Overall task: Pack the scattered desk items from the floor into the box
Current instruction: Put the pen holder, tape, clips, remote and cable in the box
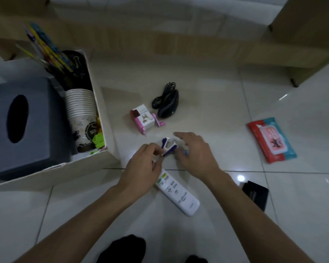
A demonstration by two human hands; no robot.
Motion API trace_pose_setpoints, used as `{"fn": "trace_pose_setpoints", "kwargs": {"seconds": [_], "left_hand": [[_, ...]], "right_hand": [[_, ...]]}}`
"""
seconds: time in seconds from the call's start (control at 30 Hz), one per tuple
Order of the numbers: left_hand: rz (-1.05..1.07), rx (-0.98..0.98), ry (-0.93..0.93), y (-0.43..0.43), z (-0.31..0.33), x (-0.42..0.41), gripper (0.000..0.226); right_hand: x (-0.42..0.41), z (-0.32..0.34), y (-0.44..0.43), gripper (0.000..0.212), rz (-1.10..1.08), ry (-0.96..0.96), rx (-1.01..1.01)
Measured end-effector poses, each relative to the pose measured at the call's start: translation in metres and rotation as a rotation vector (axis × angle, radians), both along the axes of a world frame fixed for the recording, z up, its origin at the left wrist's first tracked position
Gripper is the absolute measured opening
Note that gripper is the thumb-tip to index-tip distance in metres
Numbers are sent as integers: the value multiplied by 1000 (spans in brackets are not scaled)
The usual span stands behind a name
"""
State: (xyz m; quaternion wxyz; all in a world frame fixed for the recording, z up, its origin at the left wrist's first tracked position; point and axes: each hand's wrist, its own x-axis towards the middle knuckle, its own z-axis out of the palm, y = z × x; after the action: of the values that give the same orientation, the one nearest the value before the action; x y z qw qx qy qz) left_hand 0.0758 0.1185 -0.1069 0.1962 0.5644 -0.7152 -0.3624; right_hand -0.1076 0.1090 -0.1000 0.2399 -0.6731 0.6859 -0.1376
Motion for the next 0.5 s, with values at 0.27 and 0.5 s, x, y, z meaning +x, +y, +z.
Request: {"fn": "trace_pose_setpoints", "kwargs": {"seconds": [0.27, 0.5], "left_hand": [[2, 61, 17, -22, -6, -12, 56], [281, 326, 331, -20, 4, -7, 24]], "right_hand": [[22, 10, -12, 12, 90, -347, -66], [-25, -11, 16, 39, -55, -258, -85]]}}
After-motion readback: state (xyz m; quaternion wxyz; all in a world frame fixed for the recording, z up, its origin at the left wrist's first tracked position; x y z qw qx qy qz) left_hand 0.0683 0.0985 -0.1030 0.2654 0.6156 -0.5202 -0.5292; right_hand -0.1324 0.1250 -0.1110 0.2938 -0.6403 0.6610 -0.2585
